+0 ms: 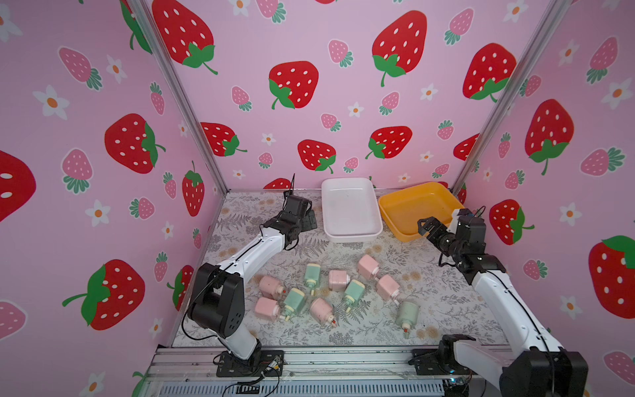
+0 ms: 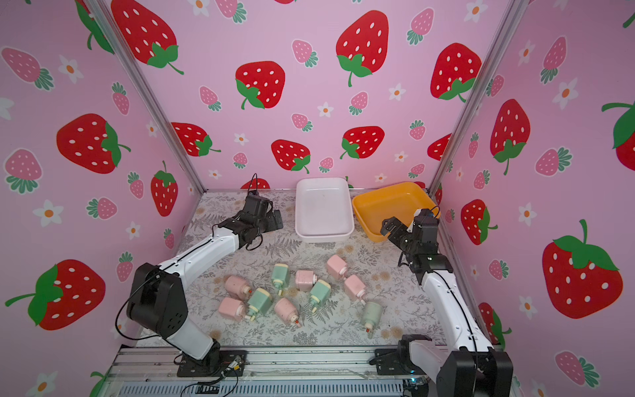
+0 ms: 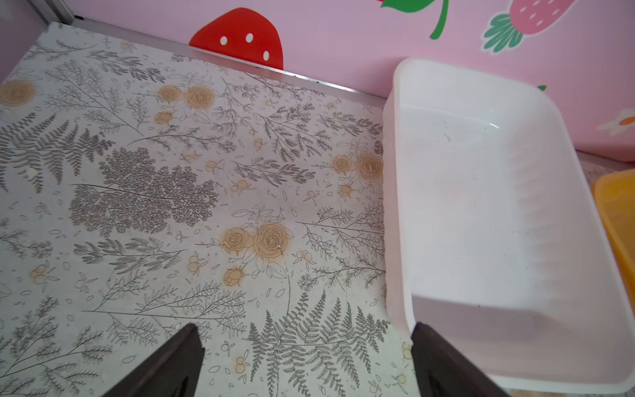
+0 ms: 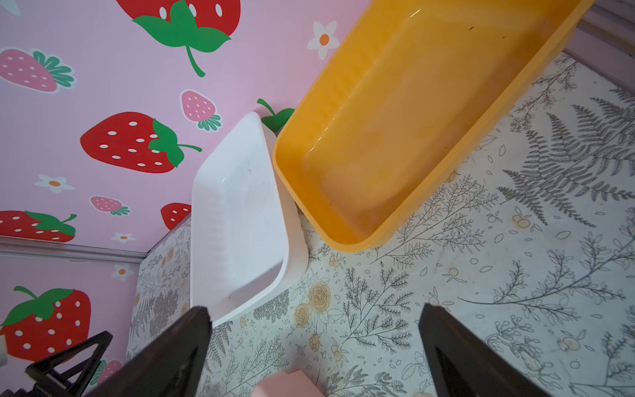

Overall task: Place the pencil sharpeners by color into the storage box
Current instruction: Pick up the storage box at the center of the board.

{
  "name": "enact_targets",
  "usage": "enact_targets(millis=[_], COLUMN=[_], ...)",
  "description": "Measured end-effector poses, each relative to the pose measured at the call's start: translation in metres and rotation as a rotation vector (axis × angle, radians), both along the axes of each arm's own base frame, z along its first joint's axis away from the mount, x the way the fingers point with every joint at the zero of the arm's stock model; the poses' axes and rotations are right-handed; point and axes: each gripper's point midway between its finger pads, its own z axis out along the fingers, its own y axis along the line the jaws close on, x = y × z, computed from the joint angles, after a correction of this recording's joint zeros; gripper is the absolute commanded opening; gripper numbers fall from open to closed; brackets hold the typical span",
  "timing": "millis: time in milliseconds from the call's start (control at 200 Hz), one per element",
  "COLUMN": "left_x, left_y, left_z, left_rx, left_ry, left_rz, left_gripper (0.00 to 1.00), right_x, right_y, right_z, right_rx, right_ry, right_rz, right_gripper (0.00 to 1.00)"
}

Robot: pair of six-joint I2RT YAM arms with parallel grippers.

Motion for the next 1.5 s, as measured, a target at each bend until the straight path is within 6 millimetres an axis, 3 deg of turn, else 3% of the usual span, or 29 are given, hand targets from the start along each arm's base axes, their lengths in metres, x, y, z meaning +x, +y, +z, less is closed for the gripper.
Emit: enact_targets(millis=[275, 425, 635, 770, 950, 1091, 1316, 1341, 1501], left_x=[0.067, 0.095, 0.128, 0.136, 0.138, 0.14, 0.144, 0.144, 0.141], left_y=[-0.047, -0.065, -0.083, -0.081, -0.077, -0.078, -0.08, -0.08, -0.08], left_z=[0.003, -0.018, -0.058, -0.083, -0.106, -0.104, -0.101, -0.101, -0.099], left_rx=[-0.02, -0.015, -0.006, 0.009, 0.015, -0.003, -0.036, -0.037, -0.057], left_ry=[0.039, 0.096, 0.161, 0.197, 0.23, 0.222, 0.206, 0.206, 0.2], left_rz=[-0.119, -0.154, -0.176, -0.161, -0.137, -0.125, -0.105, -0.105, -0.09], left_gripper=[0.8, 0.74, 0.55, 0.52, 0.32, 0.23, 0.07, 0.0, 0.0], right_x=[-0.01, -0.016, -0.034, -0.048, -0.055, -0.057, -0.049, -0.049, -0.049], right_y=[0.005, 0.004, -0.002, -0.003, -0.005, -0.006, -0.006, -0.006, -0.006], right_z=[-0.009, -0.001, 0.009, 0.0, -0.012, -0.02, -0.009, -0.008, -0.009], right_rx=[0.032, 0.025, -0.006, -0.025, -0.054, -0.077, -0.099, -0.101, -0.106], right_ry=[0.043, 0.023, -0.016, 0.013, 0.067, 0.108, 0.096, 0.096, 0.098], right_rz=[0.013, 0.009, -0.013, -0.015, -0.008, 0.003, 0.02, 0.021, 0.025], right_gripper=[1.0, 1.0, 1.0, 1.0, 1.0, 1.0, 1.0, 1.0, 1.0])
